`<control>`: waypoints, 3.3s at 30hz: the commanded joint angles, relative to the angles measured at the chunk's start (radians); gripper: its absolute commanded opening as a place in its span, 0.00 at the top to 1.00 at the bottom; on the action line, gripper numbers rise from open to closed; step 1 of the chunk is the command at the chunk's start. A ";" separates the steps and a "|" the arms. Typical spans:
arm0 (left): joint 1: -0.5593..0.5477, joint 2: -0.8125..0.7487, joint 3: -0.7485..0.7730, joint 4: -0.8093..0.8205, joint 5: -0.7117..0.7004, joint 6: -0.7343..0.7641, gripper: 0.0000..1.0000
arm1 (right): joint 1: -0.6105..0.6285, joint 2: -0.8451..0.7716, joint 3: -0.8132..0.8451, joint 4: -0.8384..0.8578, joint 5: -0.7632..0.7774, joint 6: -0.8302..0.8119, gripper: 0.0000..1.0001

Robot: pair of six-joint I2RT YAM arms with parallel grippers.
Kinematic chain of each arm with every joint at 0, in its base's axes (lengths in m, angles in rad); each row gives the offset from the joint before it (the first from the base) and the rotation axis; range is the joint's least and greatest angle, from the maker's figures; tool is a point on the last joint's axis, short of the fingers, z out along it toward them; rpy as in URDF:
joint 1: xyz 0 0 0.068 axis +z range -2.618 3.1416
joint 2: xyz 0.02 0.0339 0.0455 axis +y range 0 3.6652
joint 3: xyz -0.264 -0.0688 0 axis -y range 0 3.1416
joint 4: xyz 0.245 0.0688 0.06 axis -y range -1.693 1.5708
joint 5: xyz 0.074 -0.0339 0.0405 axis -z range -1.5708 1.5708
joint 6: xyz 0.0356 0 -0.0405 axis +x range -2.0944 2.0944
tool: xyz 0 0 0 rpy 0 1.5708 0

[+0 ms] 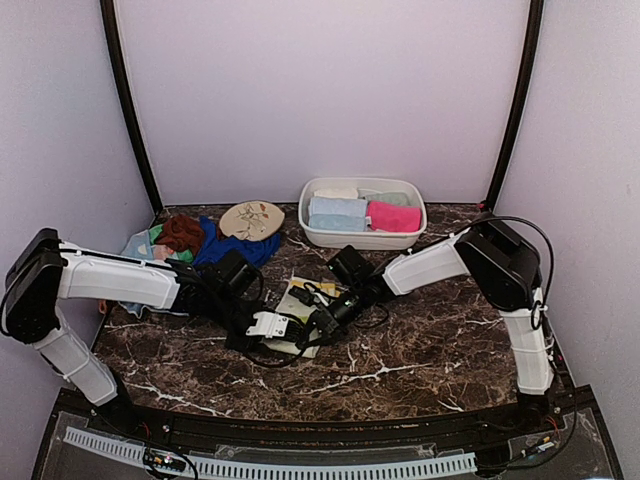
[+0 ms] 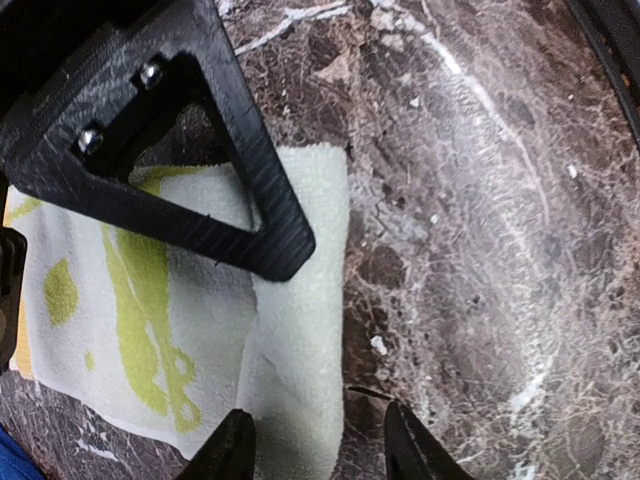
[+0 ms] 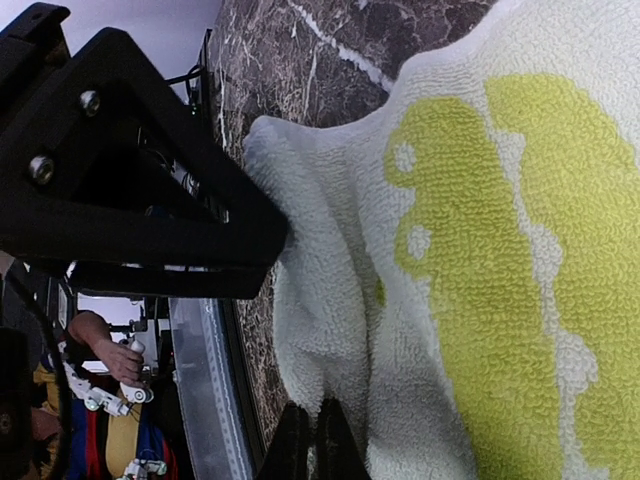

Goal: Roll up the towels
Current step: Roll the towel at the center of the board.

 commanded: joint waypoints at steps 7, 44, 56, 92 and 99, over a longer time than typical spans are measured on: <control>-0.002 0.076 -0.053 0.096 -0.108 0.031 0.63 | -0.022 0.020 0.009 0.035 -0.058 0.040 1.00; 0.089 0.216 0.232 -0.426 0.229 -0.063 1.00 | -0.325 -0.718 -0.677 0.555 0.520 0.039 0.03; 0.141 0.381 0.396 -0.618 0.380 -0.072 1.00 | 0.410 -0.858 -0.707 0.317 1.442 -0.694 0.29; 0.190 0.537 0.559 -0.788 0.392 -0.034 1.00 | 0.522 -0.065 -0.400 0.756 1.603 -1.417 0.57; 0.195 0.492 0.537 -0.689 0.351 -0.084 0.71 | 0.501 -0.080 -0.337 0.542 1.549 -1.188 0.83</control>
